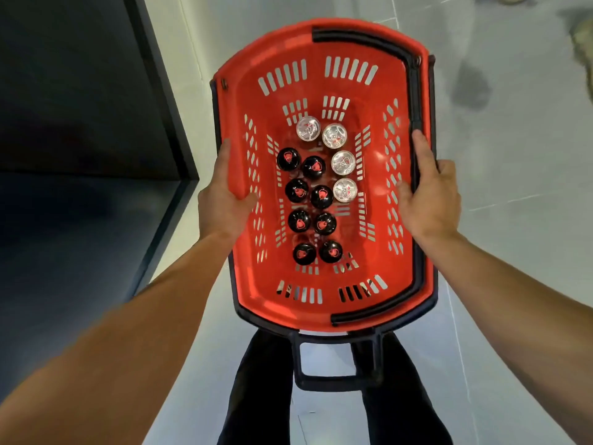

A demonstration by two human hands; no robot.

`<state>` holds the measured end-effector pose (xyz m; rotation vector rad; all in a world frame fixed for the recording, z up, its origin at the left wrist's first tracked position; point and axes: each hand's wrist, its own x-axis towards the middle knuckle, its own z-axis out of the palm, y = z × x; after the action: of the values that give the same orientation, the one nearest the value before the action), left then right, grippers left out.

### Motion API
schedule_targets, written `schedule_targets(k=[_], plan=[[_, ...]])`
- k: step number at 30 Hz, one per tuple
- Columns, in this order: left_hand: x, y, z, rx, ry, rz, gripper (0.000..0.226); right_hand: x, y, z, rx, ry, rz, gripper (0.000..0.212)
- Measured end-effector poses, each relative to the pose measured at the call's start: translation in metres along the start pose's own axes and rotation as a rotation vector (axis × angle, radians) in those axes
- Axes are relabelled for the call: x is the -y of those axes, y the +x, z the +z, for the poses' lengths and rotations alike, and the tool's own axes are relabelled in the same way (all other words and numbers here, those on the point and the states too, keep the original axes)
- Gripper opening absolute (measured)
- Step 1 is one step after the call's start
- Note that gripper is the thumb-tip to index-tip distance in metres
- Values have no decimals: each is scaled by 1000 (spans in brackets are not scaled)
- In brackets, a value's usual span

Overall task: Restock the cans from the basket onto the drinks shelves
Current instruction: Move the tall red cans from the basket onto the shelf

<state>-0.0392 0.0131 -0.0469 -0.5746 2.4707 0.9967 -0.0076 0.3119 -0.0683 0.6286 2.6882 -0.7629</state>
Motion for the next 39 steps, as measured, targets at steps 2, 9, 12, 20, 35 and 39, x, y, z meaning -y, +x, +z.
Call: schedule_targets(k=[2, 9, 12, 20, 35, 39], plan=[[-14, -7, -9, 22, 13, -6, 92, -1, -17, -17, -26, 7, 31, 74], [-68, -41, -35, 130, 113, 198, 90, -4, -83, -66, -110, 72, 220, 78], [-95, -56, -46, 202, 157, 275, 88, -4, -118, -88, -156, 114, 303, 77], [-170, -111, -52, 365, 368, 506, 87, -14, -208, -137, -289, 217, 535, 75], [-238, -280, 66, 659, 696, 989, 89, -116, -406, -140, -536, 502, 1032, 67], [-234, -341, 117, 734, 782, 1135, 93, -144, -473, -124, -650, 592, 1176, 65]])
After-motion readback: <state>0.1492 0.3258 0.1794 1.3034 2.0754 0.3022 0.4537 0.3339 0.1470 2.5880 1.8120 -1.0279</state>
